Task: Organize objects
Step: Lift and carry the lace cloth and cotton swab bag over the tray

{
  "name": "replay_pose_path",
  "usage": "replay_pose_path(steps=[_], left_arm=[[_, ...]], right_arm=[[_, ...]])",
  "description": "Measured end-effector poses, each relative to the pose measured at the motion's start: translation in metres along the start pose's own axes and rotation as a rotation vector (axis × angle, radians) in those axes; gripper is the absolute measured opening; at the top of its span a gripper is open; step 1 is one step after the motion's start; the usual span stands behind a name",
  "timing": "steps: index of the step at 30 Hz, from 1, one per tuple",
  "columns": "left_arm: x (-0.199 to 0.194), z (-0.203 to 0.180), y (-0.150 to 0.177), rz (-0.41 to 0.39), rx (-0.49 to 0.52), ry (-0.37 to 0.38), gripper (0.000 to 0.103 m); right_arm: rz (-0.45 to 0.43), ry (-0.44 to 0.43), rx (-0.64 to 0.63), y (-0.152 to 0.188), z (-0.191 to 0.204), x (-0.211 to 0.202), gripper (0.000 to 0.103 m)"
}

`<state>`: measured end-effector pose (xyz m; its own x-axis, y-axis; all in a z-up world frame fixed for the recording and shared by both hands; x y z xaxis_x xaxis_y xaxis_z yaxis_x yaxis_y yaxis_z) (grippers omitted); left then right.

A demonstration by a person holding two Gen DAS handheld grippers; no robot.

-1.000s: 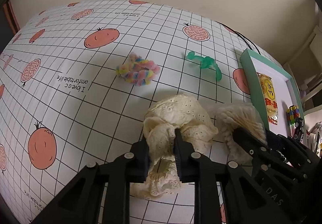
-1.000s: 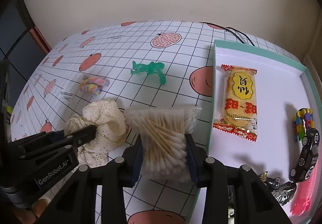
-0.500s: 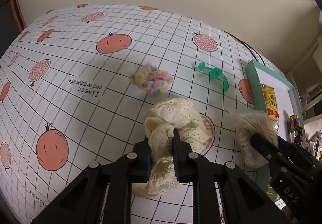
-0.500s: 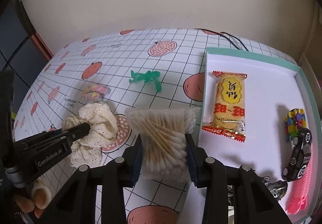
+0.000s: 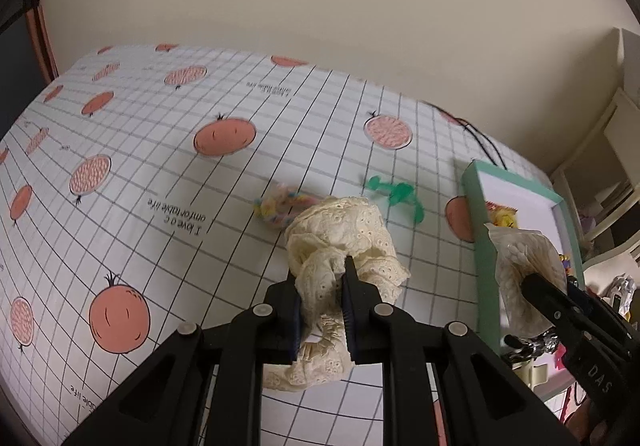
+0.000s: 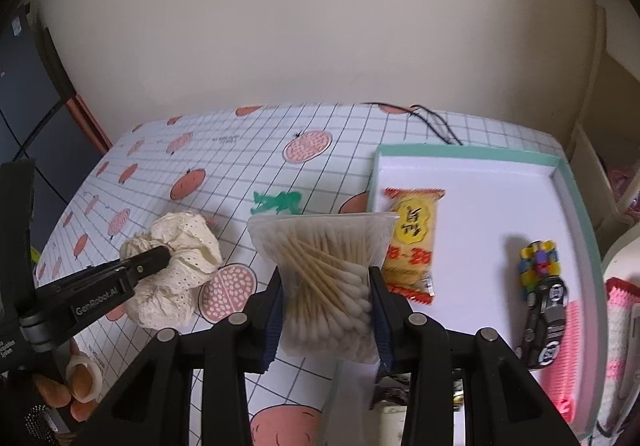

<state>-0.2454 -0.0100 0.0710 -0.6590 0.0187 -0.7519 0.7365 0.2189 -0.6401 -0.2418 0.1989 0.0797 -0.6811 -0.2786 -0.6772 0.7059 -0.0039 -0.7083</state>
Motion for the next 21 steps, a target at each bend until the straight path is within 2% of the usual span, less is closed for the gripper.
replay_pose_path(steps=[8,15,21], left_arm=[[-0.016,-0.023,-0.009,-0.041,0.003,0.06,0.018],[-0.034,-0.069,-0.018,-0.09,0.056,0.138,0.018],[-0.036,-0.105,-0.017,-0.1,0.094,0.196,0.018]], right_arm=[[-0.028,0.022,0.048,-0.003,-0.03,-0.013,0.041],[-0.049,0.049,0.088,-0.001,-0.059,-0.023,0.041],[-0.057,0.067,0.108,0.003,-0.078,-0.027,0.041]])
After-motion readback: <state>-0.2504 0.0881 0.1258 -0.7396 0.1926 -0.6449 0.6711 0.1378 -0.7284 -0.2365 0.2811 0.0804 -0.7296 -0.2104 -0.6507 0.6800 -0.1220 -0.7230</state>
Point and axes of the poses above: each gripper's, at about its wrist camera, not at the fingertips, and x roughly the way its jaws point, z to its left, y to its underside, the point moved 1 cm from there along x, roughly the way its jaws point, and after that the axes turned 8 degrees about -z, right-handed, at the moved point
